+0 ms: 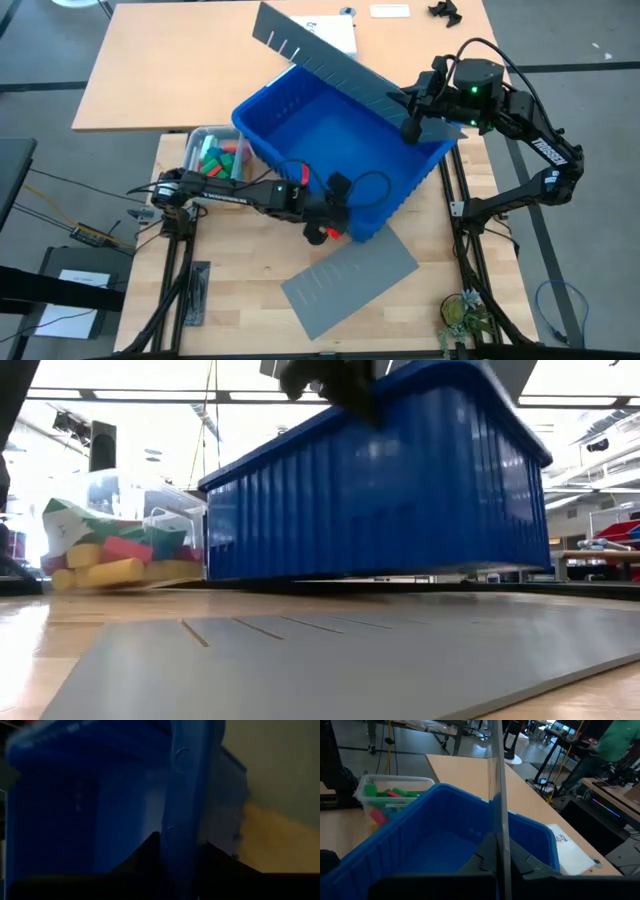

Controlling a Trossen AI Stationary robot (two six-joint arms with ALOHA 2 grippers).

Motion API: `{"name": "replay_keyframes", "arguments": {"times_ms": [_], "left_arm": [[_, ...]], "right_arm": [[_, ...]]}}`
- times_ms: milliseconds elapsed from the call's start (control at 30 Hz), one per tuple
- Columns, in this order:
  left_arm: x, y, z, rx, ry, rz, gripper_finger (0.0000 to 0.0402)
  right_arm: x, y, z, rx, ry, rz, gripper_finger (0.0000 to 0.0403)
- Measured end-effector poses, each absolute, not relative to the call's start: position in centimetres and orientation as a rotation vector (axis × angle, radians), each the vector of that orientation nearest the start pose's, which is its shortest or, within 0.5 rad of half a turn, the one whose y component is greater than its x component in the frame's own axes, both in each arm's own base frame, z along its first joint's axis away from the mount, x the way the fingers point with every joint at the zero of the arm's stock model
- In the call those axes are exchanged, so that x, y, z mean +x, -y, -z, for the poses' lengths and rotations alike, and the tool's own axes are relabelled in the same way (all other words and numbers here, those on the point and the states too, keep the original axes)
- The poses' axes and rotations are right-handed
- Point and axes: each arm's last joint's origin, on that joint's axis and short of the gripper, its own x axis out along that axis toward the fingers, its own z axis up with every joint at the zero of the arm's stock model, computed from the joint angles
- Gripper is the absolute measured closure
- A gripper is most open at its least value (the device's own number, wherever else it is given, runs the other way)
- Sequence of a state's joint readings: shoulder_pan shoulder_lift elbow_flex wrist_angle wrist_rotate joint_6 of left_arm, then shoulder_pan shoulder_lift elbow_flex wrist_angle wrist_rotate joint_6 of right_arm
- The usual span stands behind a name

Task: Sort blocks
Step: Assemble the blue bin using bin divider

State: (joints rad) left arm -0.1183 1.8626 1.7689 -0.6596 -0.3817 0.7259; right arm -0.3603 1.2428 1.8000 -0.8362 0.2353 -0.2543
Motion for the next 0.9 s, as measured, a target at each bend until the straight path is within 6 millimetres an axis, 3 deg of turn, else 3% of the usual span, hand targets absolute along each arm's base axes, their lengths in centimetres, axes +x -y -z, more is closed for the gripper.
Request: {"name": "replay_keyframes", "arguments": {"times_ms": [133,433,700,900], "left_arm": [[42.4,3.9,-33.1,0.848,-0.692,0.024,0.0307],[45.1,4.6,-31.0,0.816,-0.596,0.022,0.0307],[47.0,6.2,-28.5,0.823,-0.567,-0.070,0.0307],[48.7,5.9,-26.4,0.862,-0.565,-0.189,0.0290]], "right_arm": [[18.8,7.8,-50.8,-0.228,-0.353,0.556,0.0401],[18.8,7.8,-50.8,-0.228,-0.347,0.557,0.0401],[18.8,7.8,-50.8,-0.229,-0.353,0.556,0.0401],[18.8,7.8,-50.8,-0.229,-0.356,0.555,0.0401]]}}
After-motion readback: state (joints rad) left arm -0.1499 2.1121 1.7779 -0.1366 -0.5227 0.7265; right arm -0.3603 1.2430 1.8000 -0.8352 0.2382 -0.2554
